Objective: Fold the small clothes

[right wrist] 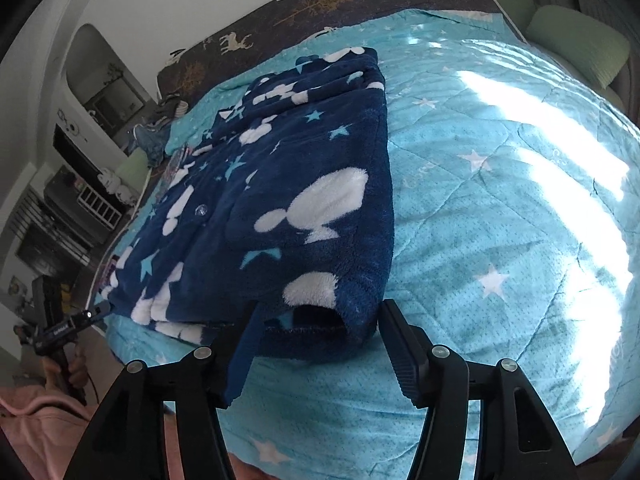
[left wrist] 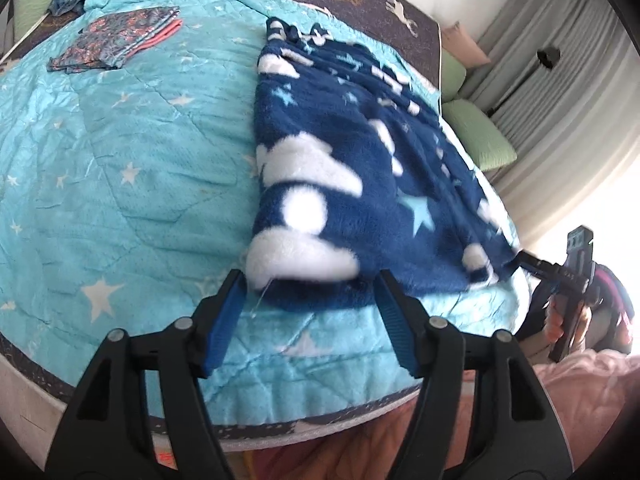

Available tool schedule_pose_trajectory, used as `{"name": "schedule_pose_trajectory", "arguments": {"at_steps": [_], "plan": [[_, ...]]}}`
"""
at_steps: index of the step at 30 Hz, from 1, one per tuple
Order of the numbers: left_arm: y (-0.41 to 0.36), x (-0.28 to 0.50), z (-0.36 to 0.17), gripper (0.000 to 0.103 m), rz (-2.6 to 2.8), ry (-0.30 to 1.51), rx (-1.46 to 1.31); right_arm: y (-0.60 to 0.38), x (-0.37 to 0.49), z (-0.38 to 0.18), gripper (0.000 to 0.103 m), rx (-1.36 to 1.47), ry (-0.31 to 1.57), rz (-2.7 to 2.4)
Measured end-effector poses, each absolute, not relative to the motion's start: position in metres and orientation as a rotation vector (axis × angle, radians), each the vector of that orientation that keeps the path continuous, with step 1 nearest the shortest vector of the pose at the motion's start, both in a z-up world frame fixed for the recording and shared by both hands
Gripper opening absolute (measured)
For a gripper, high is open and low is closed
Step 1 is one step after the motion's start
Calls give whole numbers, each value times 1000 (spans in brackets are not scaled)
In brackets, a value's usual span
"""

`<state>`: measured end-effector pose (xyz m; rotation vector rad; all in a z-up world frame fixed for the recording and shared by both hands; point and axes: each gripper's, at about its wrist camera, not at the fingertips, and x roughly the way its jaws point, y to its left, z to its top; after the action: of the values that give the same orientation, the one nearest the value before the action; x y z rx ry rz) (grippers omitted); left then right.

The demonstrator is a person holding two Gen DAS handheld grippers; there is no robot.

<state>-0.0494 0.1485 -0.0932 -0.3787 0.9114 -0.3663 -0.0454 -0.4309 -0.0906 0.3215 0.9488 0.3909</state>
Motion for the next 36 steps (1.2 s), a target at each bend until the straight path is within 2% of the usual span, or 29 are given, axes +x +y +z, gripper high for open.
{"name": "schedule_pose_trajectory", "arguments": {"at_steps": [2, 4, 7, 13, 14, 15, 16, 17, 18, 22, 28, 36], "plan": [[150, -47, -90, 69, -398, 895, -445, -433, -37, -92, 61, 381, 966, 399], [148, -44, -88, 75, -395, 883, -440, -433, -33, -91, 61, 401, 969, 405], [143, -36, -97, 75, -322, 918, -354, -433, -27, -96, 61, 405, 987, 374], [152, -23, -105, 74, -287, 930, -410, -439, -18, -113, 61, 504, 1030, 353], [153, -20, -105, 73, -280, 930, -410, -438, -17, -114, 58, 511, 1036, 357], [150, -16, -106, 63, -263, 933, -399, -436, -15, -115, 45, 516, 1043, 367], [148, -13, -105, 41, -255, 934, -377, -433, -12, -117, 28, 519, 1055, 376], [145, -11, -103, 26, -276, 938, -374, -430, -8, -119, 23, 529, 1071, 381], [144, -9, -103, 17, -306, 952, -403, -428, -5, -121, 17, 551, 1077, 389], [153, -8, -82, 15, -306, 908, -494, -428, -6, -107, 12, 605, 1019, 455], [147, -1, -18, 15, -385, 753, -414, -433, 1, -59, 11, 609, 889, 550], [133, 52, 37, 15, -431, 656, -343, -421, 54, 6, 11, 570, 764, 615]]}}
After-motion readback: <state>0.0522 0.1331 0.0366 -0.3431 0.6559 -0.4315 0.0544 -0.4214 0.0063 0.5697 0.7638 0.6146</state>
